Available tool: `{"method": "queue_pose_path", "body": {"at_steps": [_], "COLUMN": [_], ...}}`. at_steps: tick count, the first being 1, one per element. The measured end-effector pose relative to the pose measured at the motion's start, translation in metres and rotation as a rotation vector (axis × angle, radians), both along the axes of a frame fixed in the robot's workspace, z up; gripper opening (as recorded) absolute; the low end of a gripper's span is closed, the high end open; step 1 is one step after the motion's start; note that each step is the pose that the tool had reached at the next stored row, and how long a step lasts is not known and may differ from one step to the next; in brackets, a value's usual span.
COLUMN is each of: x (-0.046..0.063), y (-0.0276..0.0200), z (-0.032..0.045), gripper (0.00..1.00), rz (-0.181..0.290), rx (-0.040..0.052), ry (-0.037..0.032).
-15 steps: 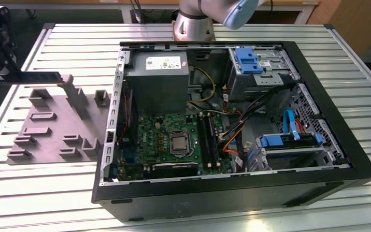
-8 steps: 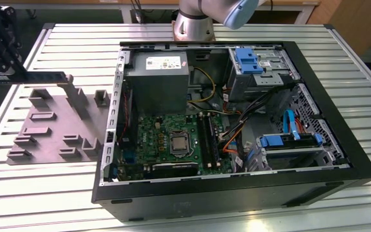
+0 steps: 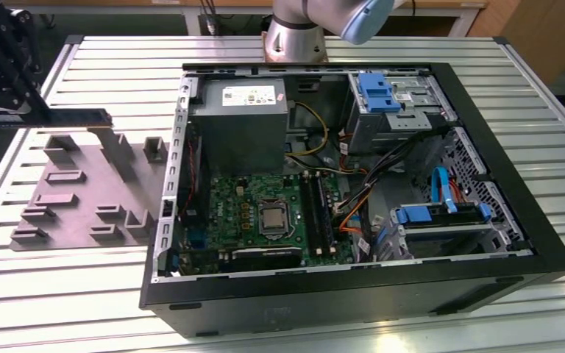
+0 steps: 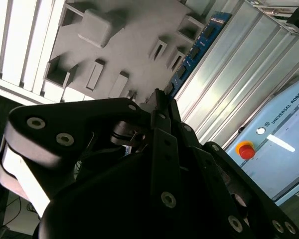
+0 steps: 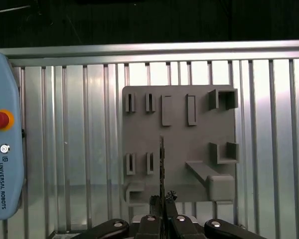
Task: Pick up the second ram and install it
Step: 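Pick up the second ram and move it above second insertion slot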
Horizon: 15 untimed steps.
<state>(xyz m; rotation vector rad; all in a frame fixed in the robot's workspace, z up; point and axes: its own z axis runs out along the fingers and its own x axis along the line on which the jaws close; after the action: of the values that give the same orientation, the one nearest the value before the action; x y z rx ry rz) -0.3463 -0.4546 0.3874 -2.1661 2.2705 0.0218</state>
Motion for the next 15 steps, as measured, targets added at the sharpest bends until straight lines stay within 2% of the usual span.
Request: {"method": "queue_pose_path", "body": {"at_steps": [15], "x": [0.017], "y": [0.0000], "z": [0.0000], "gripper": [0.14], "rz": [0.000], "rx": [-0.0001], "ry": [-0.0001]}}
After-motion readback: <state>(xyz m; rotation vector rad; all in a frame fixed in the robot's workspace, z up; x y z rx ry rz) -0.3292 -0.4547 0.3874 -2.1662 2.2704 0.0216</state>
